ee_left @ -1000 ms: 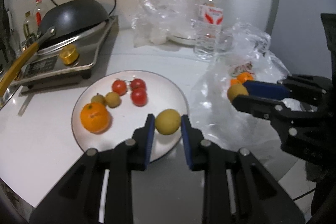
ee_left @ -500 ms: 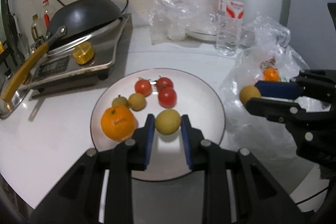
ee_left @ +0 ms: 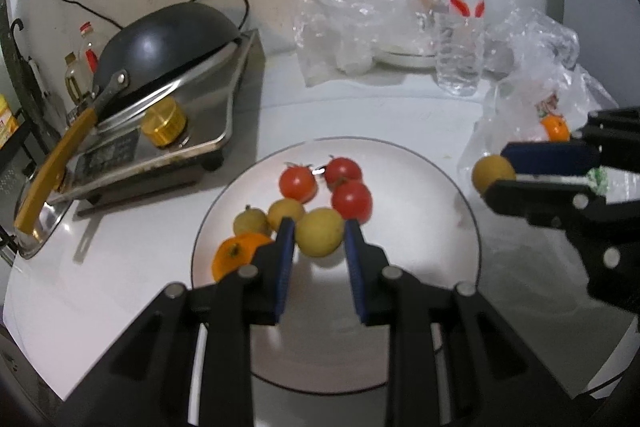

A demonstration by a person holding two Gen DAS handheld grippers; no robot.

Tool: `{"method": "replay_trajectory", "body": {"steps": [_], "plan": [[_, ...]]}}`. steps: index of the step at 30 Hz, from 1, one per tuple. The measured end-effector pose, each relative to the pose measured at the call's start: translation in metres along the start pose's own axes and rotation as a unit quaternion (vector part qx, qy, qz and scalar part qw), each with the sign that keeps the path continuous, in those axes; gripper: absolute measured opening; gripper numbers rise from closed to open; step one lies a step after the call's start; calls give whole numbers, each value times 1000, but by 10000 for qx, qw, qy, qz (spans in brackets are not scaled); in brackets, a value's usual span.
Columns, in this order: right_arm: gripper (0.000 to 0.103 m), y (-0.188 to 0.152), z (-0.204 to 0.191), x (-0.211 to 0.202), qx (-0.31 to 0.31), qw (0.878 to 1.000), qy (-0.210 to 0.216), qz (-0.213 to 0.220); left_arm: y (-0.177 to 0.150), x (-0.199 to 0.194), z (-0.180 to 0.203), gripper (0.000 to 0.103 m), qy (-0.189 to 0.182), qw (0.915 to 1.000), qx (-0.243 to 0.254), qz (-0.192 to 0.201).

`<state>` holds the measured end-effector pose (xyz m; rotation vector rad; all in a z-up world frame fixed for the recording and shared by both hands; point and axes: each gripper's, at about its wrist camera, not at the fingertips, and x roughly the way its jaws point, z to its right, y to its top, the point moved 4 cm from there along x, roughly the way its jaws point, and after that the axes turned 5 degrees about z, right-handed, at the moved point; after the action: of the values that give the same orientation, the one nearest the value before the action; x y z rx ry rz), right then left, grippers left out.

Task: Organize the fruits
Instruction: 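Lower both yellow-green fruits onto the plate and open both grippers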

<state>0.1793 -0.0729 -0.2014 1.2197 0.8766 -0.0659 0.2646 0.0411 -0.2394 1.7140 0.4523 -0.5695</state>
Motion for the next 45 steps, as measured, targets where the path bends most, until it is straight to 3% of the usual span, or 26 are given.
{"method": "replay_trajectory", "body": {"steps": [15,23,32,45], "plan": [[26,8,1,22,-48,9999,-75,-132,-3,9,-6,27,-210,9993,-283,-93],[26,15,-8,40,-132,9997,-53,-215,4,-9,-16,28,-503,9969,-563,198],[26,19,-13,61,-174,9992,-72,-360,11,-17,-35,28,-516,9953,-725,372],[26,20,-20,74,-235,9985,-179,-467,-4,-19,-53,30,-389,9934,-1027,336]]}}
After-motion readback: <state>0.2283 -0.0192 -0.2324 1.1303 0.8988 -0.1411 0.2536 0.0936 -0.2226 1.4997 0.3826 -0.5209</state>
